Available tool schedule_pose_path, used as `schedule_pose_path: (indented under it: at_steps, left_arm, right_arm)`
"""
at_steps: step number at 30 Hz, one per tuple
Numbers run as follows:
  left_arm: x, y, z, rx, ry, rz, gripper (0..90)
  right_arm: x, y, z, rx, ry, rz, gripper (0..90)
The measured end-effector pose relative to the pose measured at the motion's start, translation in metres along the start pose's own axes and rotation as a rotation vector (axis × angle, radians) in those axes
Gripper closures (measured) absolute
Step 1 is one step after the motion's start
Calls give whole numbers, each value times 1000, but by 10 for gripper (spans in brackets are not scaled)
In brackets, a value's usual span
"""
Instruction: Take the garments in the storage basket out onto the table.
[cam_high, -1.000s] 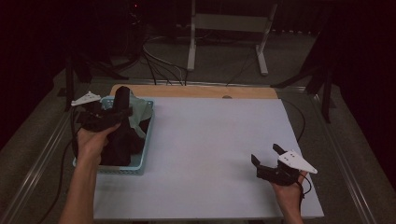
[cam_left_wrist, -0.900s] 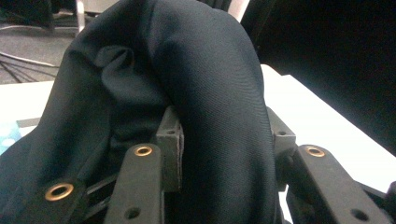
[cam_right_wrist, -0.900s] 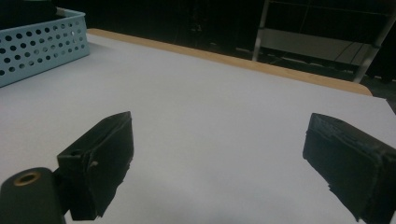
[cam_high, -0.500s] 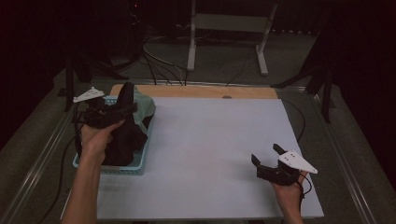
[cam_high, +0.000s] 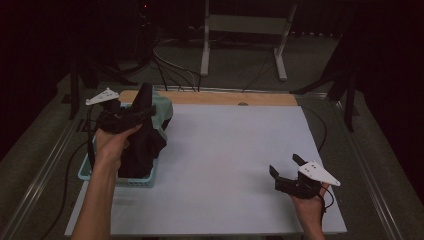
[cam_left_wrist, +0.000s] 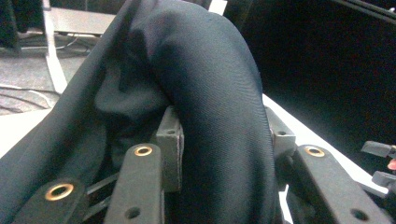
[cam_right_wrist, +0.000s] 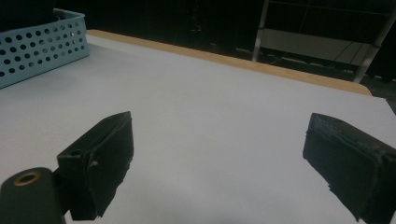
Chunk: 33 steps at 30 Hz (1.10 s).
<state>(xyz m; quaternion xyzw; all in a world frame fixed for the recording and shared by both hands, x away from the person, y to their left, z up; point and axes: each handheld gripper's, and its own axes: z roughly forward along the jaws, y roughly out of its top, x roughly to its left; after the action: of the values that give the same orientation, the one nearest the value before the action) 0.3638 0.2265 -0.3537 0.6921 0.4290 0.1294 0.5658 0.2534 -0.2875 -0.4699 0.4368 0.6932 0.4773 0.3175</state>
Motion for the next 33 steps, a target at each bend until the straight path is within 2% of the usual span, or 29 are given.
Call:
schedule_pose_path:
  at_steps: [15, 33]
  left_arm:
    - [-16, 9, 16, -17, -58, 8, 609]
    - [-37, 15, 39, -7, -114, 37, 608]
  right_arm:
    - [-1, 0, 0, 0, 0, -1, 85]
    - [-1, 0, 0, -3, 0, 1, 86]
